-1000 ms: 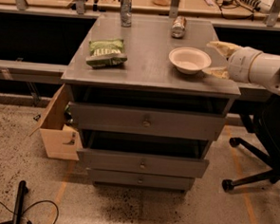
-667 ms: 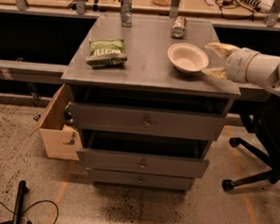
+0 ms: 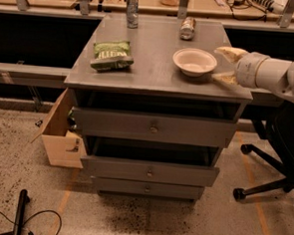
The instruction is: Move paper bowl near redbull can
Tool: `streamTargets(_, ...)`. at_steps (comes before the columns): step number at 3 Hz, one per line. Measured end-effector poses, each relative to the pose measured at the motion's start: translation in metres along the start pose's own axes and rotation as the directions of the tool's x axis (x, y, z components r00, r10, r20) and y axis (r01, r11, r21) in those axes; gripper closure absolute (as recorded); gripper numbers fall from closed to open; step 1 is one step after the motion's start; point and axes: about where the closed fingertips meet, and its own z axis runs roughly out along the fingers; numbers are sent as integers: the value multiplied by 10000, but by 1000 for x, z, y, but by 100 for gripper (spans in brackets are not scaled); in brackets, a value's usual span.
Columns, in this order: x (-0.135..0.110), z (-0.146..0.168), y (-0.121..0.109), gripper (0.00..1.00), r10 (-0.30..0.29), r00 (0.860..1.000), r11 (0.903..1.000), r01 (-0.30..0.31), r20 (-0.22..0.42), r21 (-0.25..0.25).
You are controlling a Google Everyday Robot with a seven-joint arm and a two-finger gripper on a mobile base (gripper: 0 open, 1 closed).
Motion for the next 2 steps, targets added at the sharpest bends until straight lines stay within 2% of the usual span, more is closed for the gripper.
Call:
streamTargets(1, -2, 3, 1, 26, 4, 10000, 10000, -4, 47, -9)
streamTargets(2, -4, 5, 1, 4, 8, 10000, 10000, -8, 89, -16)
